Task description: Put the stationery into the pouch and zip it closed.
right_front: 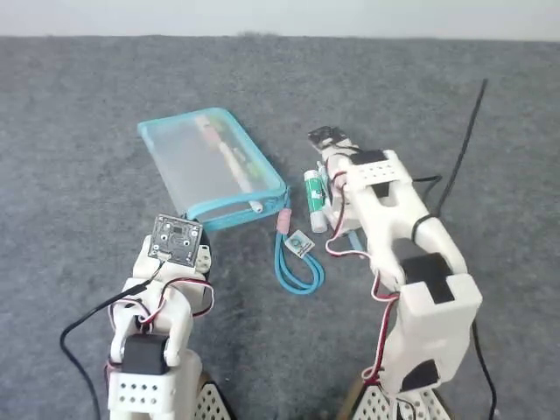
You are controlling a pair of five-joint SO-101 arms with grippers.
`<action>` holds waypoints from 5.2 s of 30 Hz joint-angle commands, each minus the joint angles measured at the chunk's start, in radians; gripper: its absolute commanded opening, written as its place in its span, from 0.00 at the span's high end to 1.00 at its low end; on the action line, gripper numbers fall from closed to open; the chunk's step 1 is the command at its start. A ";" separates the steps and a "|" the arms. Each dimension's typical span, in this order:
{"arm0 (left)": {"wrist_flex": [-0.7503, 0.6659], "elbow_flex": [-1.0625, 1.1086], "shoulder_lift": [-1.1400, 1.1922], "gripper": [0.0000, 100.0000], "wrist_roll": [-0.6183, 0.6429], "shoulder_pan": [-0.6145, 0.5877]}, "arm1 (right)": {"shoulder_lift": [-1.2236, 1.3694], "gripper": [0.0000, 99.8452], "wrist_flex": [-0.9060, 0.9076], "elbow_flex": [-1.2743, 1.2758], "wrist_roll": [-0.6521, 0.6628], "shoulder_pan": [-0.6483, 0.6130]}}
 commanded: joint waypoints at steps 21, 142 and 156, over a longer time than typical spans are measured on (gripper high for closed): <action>-0.017 -0.088 -0.020 0.99 0.112 -0.180 | -1.102 0.99 0.200 0.451 0.110 -0.193; 0.100 -0.096 -0.025 0.99 -0.041 0.238 | -0.539 0.71 0.222 -0.181 -0.068 -0.437; 0.028 -0.148 -0.023 0.99 0.074 -0.032 | -0.819 0.75 0.298 0.092 -0.058 -0.145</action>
